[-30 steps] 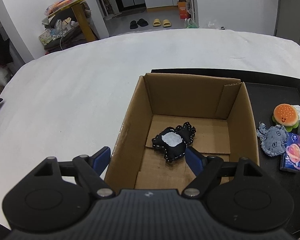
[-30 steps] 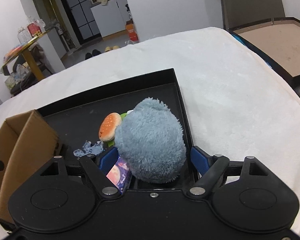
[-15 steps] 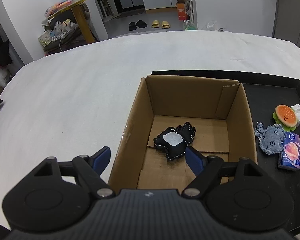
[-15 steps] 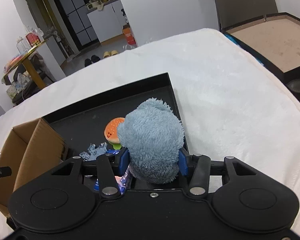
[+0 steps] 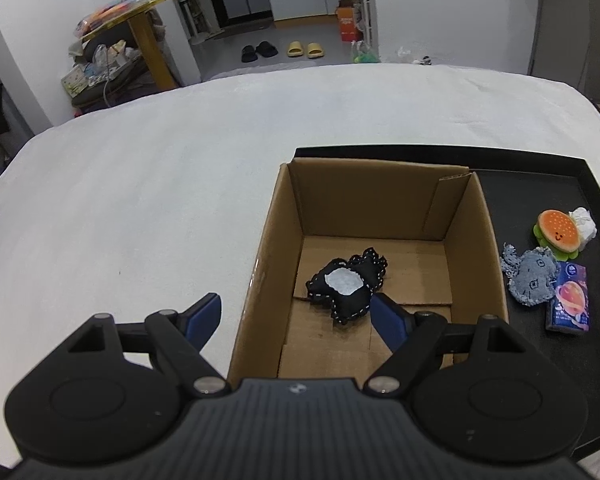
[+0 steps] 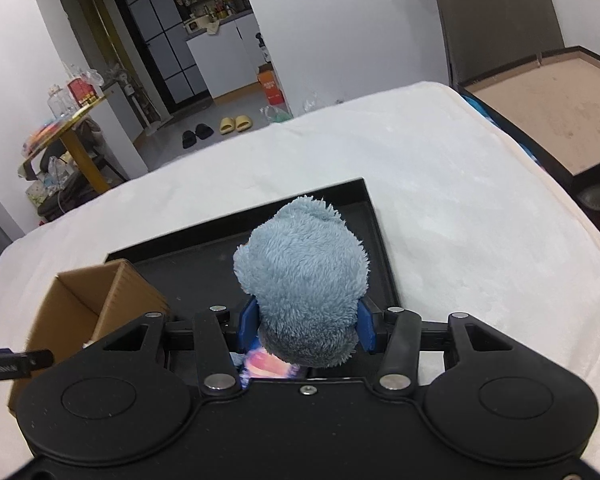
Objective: Organize soft objects
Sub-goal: 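Lift the grey ball with the right tool and drop it into the box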
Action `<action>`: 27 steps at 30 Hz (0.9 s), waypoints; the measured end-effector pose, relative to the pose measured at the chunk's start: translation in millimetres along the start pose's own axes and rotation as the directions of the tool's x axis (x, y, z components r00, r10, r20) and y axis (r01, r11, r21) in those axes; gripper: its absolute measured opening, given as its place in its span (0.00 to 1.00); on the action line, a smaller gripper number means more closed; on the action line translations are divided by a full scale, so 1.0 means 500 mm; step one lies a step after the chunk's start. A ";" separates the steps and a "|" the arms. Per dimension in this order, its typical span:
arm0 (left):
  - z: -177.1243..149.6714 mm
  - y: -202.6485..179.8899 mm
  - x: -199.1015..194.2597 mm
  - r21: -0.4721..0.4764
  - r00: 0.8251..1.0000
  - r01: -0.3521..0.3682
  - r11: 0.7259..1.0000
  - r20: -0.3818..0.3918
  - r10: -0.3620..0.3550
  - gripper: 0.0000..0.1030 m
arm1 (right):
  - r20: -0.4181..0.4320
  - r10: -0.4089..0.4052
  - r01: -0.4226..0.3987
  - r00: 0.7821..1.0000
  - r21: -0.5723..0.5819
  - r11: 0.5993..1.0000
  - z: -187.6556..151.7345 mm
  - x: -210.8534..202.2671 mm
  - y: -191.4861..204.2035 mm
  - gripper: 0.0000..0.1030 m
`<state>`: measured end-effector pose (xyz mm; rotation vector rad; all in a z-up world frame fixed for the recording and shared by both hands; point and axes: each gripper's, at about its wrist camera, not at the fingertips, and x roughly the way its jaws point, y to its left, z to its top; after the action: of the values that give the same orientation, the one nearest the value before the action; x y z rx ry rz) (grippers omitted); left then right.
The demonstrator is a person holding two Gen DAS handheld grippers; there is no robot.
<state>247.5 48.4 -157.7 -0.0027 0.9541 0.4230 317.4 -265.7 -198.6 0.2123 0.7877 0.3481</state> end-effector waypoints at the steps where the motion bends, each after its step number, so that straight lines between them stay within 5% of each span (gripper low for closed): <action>1: -0.001 0.002 -0.001 0.003 1.000 0.006 1.000 0.004 -0.006 0.78 | 0.003 0.003 -0.003 1.000 0.000 1.000 0.003 -0.002 0.005 0.46; 13: -0.006 0.042 0.007 -0.015 0.997 0.074 0.997 0.002 -0.074 0.71 | 0.012 0.078 -0.077 0.997 -0.072 0.994 0.034 -0.016 0.105 0.46; 27: -0.016 0.084 0.031 -0.079 0.988 0.151 0.985 -0.029 -0.154 0.35 | -0.002 0.134 -0.132 0.991 -0.151 0.980 0.040 -0.011 0.221 0.46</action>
<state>234.4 91.1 -167.0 -0.1525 0.9644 0.3183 303.4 -167.2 -146.3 0.1248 0.7371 0.5310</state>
